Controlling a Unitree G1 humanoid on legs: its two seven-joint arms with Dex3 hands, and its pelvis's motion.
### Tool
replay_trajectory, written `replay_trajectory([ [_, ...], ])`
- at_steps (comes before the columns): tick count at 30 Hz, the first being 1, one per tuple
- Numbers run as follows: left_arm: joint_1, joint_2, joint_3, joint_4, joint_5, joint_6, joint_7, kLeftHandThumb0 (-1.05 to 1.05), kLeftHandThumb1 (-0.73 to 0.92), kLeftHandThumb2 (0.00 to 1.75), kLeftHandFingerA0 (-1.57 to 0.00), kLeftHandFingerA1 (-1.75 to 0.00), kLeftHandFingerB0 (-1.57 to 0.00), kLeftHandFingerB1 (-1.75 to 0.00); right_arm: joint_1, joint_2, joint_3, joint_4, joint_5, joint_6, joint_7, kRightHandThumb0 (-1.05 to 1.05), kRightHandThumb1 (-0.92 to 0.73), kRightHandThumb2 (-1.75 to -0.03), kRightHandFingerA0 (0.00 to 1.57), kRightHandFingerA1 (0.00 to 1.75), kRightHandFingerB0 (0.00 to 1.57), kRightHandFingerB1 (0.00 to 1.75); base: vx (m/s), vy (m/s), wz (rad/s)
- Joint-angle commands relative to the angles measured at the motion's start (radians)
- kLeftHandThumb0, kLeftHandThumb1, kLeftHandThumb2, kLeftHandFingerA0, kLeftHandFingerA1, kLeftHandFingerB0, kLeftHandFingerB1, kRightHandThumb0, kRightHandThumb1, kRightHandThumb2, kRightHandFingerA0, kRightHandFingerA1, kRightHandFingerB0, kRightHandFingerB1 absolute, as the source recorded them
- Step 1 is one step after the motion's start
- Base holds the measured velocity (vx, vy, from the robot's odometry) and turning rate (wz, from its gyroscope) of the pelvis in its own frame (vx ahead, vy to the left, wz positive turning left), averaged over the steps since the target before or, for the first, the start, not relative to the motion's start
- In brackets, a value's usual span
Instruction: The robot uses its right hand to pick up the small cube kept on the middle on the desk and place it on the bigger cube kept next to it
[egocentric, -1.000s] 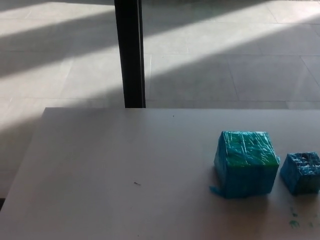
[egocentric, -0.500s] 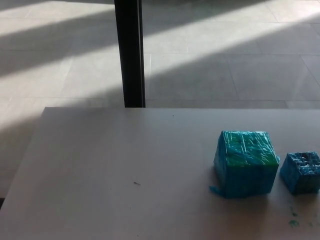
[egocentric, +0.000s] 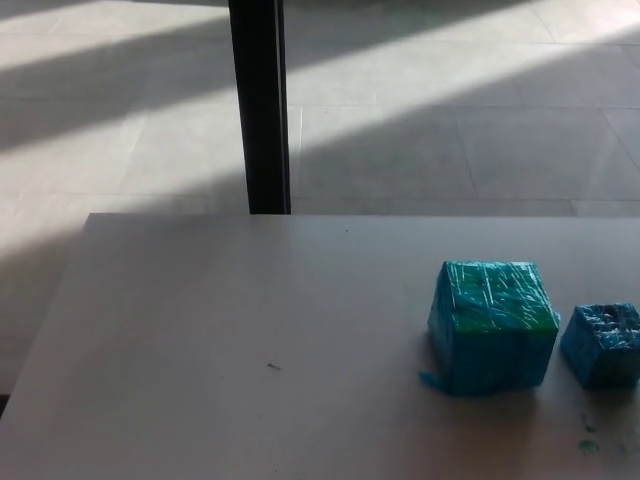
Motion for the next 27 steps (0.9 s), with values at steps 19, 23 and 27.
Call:
replay_trajectory([
  [19,0.0,0.028,-0.003,0.016,-0.015,0.017,-0.006,-0.98,0.73,1.16,-0.43,-0.68,-0.36,-0.53,-0.237,-0.109,0.445,0.182,-0.35,0.082,0.255,-0.61,-0.34,-0.61,0.0,0.04,0.03,0.0,0.0,0.0,0.0],
  [23,-0.004,0.032,-0.014,0.004,-0.007,0.031,0.001,-1.02,0.92,0.72,-0.43,-0.61,-0.42,-0.43,-0.275,-0.07,0.485,0.243,-0.388,0.07,0.235,-0.58,-0.37,-0.62,0.0,0.0,0.09,0.05,0.0,0.0,0.0],
  [27,-0.023,0.033,-0.016,0.038,-0.008,0.026,0.003,-1.0,0.76,1.19,-0.46,-0.68,-0.32,-0.5,-0.285,0.001,0.485,0.308,-0.429,0.021,0.146,-0.59,-0.38,-0.61,0.0,0.0,0.0,0.0,0.0,0.0,0.0],
])
